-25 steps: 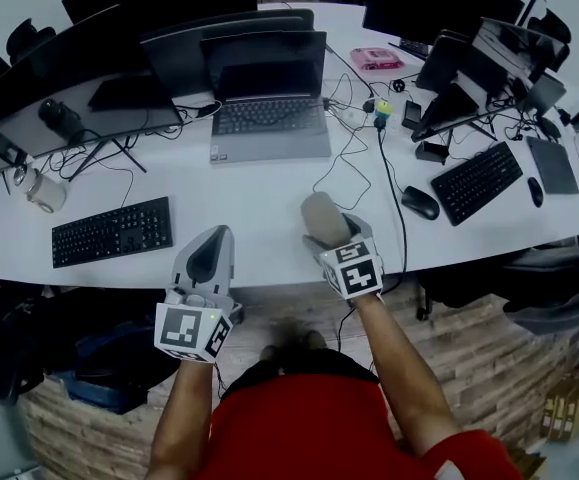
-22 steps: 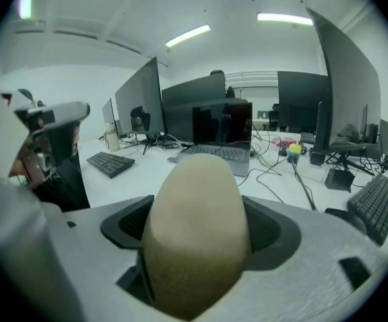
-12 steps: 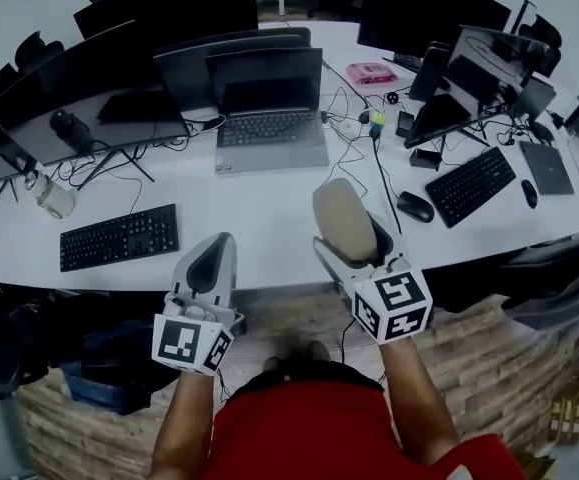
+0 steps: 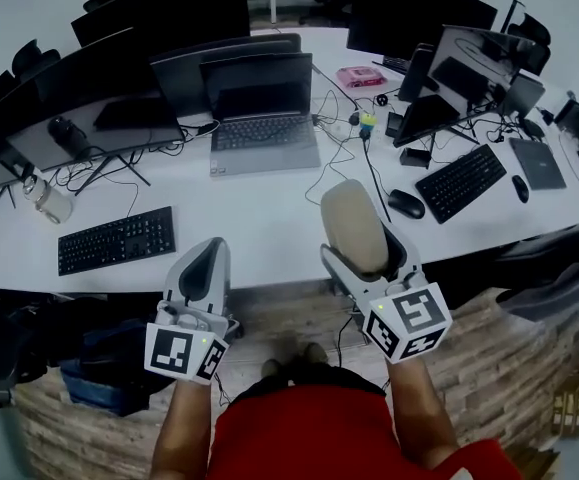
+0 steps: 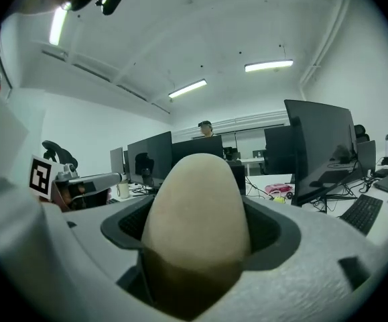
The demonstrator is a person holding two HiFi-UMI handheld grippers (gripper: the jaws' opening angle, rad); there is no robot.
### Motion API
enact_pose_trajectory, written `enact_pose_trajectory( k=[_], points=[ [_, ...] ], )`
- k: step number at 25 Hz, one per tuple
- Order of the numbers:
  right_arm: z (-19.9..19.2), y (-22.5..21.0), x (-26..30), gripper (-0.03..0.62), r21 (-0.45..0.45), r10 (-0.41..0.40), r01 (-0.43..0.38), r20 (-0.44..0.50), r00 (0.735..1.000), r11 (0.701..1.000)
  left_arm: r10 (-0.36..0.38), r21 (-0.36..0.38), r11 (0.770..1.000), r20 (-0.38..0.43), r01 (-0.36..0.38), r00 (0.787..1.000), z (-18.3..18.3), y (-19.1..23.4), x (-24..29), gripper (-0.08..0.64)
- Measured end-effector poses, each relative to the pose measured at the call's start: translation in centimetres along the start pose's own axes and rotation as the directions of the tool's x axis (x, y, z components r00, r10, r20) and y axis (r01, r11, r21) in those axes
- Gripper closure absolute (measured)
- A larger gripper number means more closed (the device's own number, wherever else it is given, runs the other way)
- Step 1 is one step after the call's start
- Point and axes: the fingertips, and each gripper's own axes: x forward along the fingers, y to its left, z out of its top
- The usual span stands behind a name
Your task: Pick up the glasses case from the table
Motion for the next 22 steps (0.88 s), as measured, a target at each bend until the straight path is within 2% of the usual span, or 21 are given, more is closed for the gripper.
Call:
enact_pose_trajectory(
  k=[13, 22],
  points=[
    [-0.2, -0.1, -1.0, 0.202, -0.014, -0.007, 0.007, 0.008, 1.0, 1.0, -0.03, 0.001, 1.0, 0.006, 0.03, 1.0, 0.3, -2.1, 0.5, 0.549],
    [0.0, -0.3, -0.7, 0.202, -0.018, 0.003, -0.003, 0.015, 1.0, 1.0, -0.022, -0.001, 1.0, 0.012, 0.022, 1.0, 0.2, -2.3, 0.9, 0.549]
  ],
)
